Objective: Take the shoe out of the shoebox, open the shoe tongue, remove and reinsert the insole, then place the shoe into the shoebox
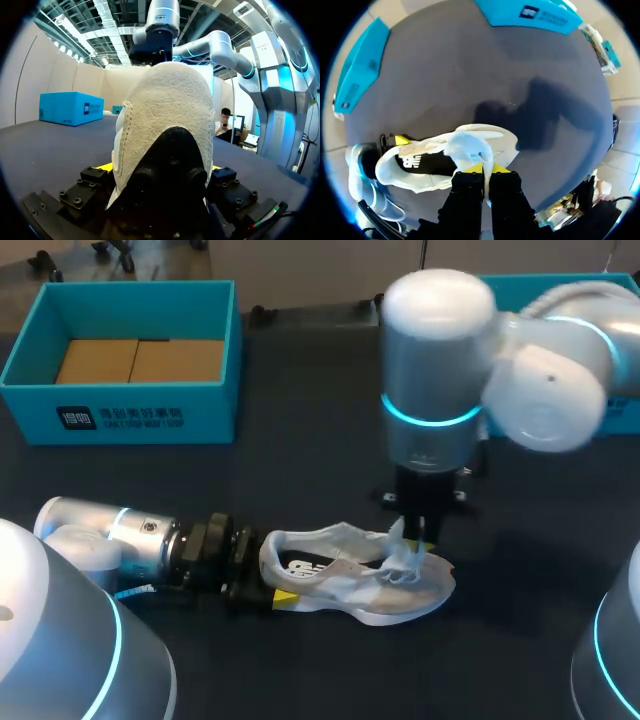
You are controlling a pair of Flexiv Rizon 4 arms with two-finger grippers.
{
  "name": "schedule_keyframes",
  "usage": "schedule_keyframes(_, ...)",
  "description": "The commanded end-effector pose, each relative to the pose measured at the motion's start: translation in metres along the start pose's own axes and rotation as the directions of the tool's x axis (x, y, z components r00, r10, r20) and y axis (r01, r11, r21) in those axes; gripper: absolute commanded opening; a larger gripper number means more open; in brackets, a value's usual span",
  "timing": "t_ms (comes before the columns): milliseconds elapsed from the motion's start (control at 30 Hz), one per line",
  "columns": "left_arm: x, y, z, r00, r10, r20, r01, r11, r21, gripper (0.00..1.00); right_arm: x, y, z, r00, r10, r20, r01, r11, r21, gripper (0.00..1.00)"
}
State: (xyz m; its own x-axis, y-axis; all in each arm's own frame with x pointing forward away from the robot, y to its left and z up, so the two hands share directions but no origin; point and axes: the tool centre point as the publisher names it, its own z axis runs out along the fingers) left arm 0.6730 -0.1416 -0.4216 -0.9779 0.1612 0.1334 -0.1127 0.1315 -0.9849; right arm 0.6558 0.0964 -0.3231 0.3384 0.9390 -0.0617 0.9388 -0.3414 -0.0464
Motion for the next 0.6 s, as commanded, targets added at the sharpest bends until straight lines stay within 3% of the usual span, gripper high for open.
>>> schedule_keyframes(33,0.000,0.005,-0.002,1.000,0.000,0.005,0.000,1.000,0.000,0.00,-0.017,0.005,0.012,0.963,0.125,-0.238,-0.119,0.992,0.038,0.00)
schedule_keyframes(233,0.000,0.005,-0.002,1.000,0.000,0.005,0.000,1.000,0.000,0.00,-0.021,0.005,0.023,0.954,0.105,-0.282,-0.093,0.994,0.054,0.00)
schedule_keyframes(600,0.000,0.005,-0.002,1.000,0.000,0.005,0.000,1.000,0.000,0.00,-0.024,0.012,0.042,0.922,-0.070,-0.380,0.082,0.996,0.016,0.00)
